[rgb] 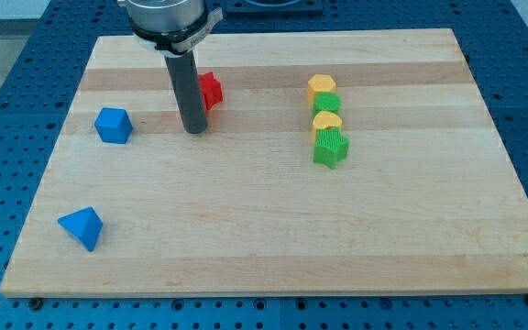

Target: Push the blue cube into the red circle

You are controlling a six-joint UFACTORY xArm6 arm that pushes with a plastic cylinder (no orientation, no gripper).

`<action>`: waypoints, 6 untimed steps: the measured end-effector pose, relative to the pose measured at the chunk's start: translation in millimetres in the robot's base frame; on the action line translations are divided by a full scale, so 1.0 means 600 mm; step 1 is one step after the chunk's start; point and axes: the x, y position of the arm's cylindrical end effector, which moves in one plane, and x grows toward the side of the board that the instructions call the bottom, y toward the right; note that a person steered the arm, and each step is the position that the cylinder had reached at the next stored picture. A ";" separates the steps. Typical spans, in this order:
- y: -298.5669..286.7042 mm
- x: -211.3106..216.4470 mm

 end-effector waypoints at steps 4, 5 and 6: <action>-0.188 0.080; -0.269 0.080; -0.320 0.065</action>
